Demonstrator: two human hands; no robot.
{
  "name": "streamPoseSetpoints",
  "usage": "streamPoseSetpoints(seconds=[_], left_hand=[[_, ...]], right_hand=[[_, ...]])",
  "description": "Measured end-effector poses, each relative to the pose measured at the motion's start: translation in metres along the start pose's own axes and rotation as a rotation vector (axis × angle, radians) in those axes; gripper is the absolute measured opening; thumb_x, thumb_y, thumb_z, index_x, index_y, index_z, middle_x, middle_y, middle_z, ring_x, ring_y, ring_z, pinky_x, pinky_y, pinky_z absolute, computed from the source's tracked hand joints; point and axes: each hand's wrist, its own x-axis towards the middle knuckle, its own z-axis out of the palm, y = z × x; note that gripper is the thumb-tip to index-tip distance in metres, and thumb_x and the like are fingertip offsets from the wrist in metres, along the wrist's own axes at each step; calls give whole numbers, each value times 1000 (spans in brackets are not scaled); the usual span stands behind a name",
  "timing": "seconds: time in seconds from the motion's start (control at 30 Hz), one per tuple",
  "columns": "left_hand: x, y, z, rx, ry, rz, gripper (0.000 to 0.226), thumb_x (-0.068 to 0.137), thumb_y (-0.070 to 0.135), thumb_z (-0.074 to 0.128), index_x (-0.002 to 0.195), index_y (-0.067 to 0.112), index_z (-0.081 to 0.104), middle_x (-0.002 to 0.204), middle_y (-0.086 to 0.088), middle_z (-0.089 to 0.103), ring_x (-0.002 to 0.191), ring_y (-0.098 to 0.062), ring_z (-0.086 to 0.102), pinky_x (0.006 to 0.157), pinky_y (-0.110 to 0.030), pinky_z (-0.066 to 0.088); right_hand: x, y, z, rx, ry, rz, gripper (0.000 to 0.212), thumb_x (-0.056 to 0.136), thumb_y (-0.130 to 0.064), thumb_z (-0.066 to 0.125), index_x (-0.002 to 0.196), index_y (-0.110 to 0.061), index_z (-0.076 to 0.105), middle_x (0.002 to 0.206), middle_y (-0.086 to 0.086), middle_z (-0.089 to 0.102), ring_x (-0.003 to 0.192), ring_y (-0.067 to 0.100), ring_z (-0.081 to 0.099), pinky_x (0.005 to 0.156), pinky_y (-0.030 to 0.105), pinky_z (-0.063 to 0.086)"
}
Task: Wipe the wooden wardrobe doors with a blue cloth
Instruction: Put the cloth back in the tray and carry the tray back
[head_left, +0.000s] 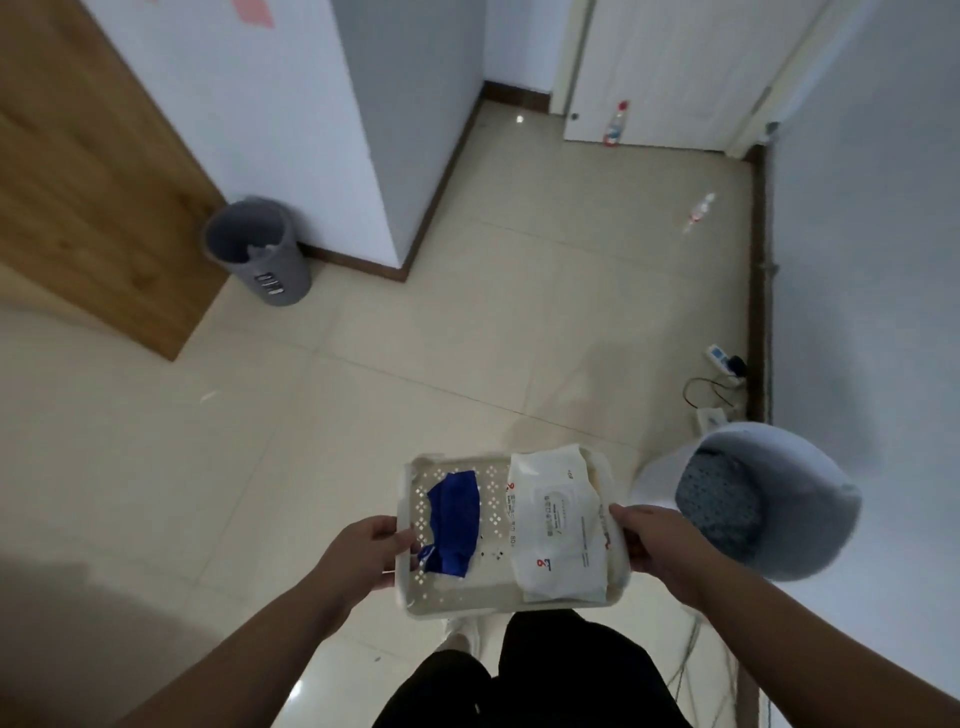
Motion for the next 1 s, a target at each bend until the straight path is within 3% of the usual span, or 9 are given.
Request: streamPoseSetpoints(seconds=[0.2, 0.37, 0.63, 0.87, 1.0], left_hand=[[-27, -44, -28, -209, 196, -47, 14, 99, 18, 67, 111, 15, 73, 98, -5, 82, 89, -22, 80, 72, -30, 64], [-58, -76, -40, -409, 364, -65, 13, 99, 20, 68, 108, 14, 75, 100, -9, 81, 91, -23, 80, 70, -27, 63], [-94, -132, -62, -686, 555, -77, 14, 100, 21, 67, 109, 14, 75, 100, -9, 81, 91, -23, 80, 76, -35, 65], [-111, -174, -110, -869, 608, -43, 17, 103, 21, 62, 111, 11, 73, 98, -7, 81, 90, -22, 80, 71, -31, 64], [-118, -186, -149, -929, 634, -23, 17, 103, 21, 61, 112, 11, 72, 98, -7, 81, 91, -23, 80, 76, -34, 64]], right_hand=[[39, -54, 53, -273, -164, -58, 28, 97, -29, 64, 99, -3, 76, 90, 15, 79, 81, 29, 77, 67, 35, 60], [54, -104, 114, -479, -290, -137, 22, 96, -24, 67, 99, -4, 75, 87, 17, 79, 79, 32, 77, 76, 43, 63], [24, -141, 229, -825, -401, -347, 24, 97, -27, 63, 87, -10, 77, 77, 7, 79, 78, 32, 77, 82, 48, 63], [-2, -147, 342, -1051, -400, -479, 28, 96, -29, 60, 82, -10, 76, 73, 3, 78, 77, 30, 76, 84, 50, 61], [-16, -155, 399, -1107, -400, -524, 26, 96, -31, 61, 82, -16, 76, 75, 1, 78, 77, 25, 76, 84, 47, 61]])
